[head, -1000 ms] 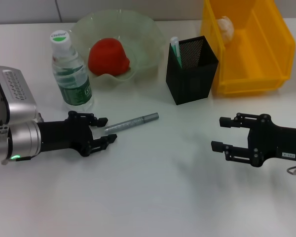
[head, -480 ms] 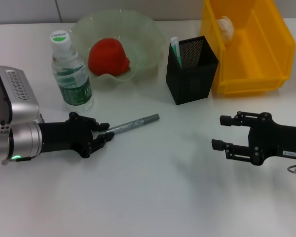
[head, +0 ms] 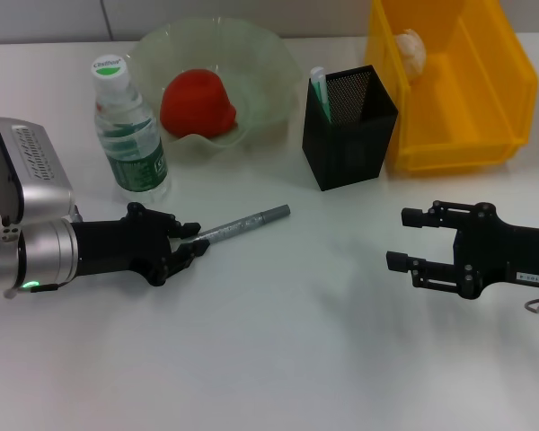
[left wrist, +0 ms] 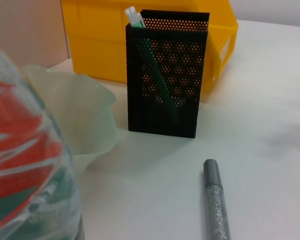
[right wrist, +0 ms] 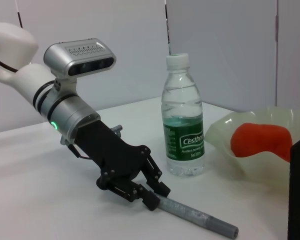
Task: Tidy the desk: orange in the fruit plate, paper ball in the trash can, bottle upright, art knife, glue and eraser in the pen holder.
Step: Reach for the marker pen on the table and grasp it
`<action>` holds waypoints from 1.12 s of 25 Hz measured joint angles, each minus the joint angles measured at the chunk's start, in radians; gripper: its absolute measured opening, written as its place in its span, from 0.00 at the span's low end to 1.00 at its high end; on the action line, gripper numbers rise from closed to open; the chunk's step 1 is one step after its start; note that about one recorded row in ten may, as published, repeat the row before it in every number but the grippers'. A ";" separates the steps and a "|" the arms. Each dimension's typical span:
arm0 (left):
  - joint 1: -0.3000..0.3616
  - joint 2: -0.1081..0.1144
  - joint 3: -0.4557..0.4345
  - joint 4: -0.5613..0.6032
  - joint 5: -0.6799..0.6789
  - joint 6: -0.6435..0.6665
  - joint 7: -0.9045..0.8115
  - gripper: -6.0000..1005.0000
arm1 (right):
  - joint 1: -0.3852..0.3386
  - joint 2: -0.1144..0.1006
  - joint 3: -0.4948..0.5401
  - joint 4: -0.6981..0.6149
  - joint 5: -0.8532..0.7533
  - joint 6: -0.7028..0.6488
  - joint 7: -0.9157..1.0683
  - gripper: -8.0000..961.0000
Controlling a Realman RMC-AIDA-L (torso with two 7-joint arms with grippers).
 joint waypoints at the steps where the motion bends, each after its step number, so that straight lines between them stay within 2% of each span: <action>1: 0.000 0.000 0.000 0.000 0.000 0.000 0.000 0.23 | 0.000 0.000 0.000 0.000 0.000 0.000 0.000 0.68; 28: 0.004 0.000 0.000 0.008 0.002 -0.004 -0.013 0.21 | -0.002 0.000 0.000 0.000 0.000 -0.001 0.005 0.68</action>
